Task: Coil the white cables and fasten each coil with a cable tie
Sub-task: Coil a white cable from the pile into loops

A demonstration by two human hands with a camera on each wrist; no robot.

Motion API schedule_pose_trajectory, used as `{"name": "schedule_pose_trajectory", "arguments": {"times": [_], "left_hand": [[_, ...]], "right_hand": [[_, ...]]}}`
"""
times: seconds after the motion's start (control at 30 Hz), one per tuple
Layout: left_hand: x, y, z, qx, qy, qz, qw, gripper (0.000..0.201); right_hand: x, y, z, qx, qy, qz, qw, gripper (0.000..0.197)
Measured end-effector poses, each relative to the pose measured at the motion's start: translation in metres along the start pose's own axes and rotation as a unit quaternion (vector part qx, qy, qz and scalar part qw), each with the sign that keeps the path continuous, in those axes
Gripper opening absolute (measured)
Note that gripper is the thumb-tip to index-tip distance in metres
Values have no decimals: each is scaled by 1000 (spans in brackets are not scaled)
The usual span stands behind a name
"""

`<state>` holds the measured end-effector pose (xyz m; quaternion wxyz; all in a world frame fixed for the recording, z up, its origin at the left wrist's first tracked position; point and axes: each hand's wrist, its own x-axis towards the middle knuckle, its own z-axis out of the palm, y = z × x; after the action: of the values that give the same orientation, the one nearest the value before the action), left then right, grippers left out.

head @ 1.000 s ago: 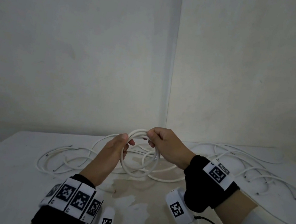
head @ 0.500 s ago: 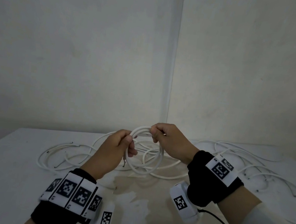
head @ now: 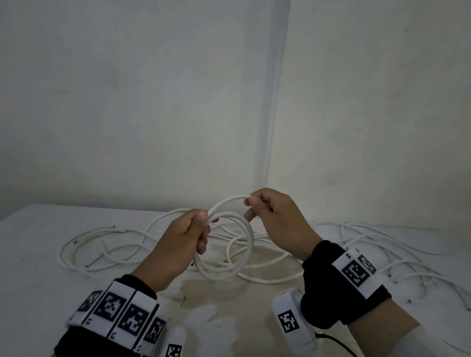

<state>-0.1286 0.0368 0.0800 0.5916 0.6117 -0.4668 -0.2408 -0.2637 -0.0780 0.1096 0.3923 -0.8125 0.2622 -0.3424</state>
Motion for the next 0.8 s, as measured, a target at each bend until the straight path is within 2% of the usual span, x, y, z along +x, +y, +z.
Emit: {"name": "schedule_pose_trajectory", "arguments": {"times": [0.13,0.33,0.43,0.5,0.6,0.7,0.8], "left_hand": [[2,0,2,-20,2,3,1000,32],[3,2,-1,-87,27,15,996,32],[4,1,0,-97,36,9,995,32],[2,1,0,-93,38,4,995,32],[1,1,-1,28,45,37,998,31],[4,2,-6,133,45,93,986,27],[6,-1,-9,224,26,109,968,22]], "right_hand": [[-2,-4,-2,16,20,26,999,18],[-21,-5,5,146,-128,89,977,35],[-25,-3,9,150,-145,80,975,31],[-23,-3,9,125,-132,64,981,23],[-18,-1,9,102,-97,55,989,24],[-16,-1,10,100,-83,58,990,27],[-14,-1,6,69,-82,52,993,28]]}}
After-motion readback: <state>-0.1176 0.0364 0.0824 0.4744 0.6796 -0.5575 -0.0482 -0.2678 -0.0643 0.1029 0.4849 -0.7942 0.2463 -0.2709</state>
